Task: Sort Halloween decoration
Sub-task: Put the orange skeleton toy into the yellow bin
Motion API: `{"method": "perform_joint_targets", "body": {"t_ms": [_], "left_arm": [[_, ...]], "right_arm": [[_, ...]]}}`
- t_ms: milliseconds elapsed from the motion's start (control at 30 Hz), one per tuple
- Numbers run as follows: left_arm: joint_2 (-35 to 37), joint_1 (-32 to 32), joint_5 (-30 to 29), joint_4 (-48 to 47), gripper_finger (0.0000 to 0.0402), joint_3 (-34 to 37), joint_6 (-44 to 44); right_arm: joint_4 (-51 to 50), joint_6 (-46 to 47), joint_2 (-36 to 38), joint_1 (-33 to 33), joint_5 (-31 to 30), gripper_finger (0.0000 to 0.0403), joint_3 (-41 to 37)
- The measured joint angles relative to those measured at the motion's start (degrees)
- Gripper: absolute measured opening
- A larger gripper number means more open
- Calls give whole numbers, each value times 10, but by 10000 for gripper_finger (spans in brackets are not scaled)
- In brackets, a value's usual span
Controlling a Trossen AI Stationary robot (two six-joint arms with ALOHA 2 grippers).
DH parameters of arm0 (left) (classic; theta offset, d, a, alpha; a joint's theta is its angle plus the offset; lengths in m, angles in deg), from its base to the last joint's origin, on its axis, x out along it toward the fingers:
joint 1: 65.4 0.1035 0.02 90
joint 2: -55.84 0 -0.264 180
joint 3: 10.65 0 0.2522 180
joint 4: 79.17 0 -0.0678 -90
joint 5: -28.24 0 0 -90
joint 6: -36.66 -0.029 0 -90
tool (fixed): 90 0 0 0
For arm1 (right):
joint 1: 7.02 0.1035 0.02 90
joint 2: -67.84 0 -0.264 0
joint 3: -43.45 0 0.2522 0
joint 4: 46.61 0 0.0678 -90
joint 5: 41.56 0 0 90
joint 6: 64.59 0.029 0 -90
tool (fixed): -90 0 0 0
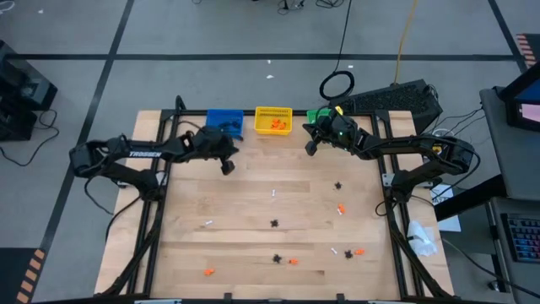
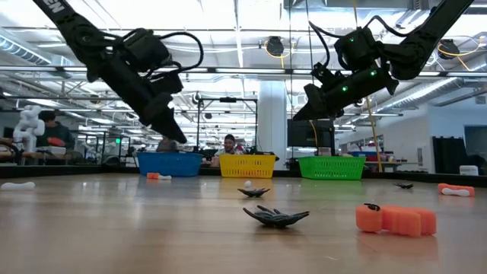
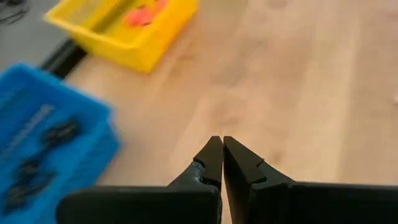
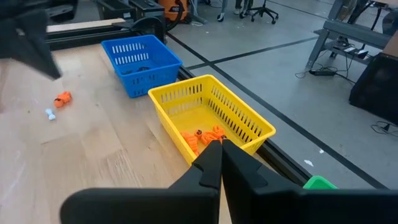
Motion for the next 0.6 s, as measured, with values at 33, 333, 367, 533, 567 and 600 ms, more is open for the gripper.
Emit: {"method": "perform_joint_targets", "body": {"t_ms": [33,333,367,533,567,600], "left_arm": [[0,-9,5,22,5,10,6],[0,-58,9,260,5,126,61],[0,-62,9,278,5,136,62],[0,-72,8,355,5,180,68],[0,-72,8,367,5,188,68],[0,-72,8,378,5,194,69]], "right_arm": [[0,-1,0,0,0,2,0],[-3,-2,0,0,0,2,0],[-4,-2,0,0,0,2,0],[-26,-16,0,11,0,2,0],[-38,-22,0,17,1,2,3],[-53,-27,0,24,1,2,9]]}}
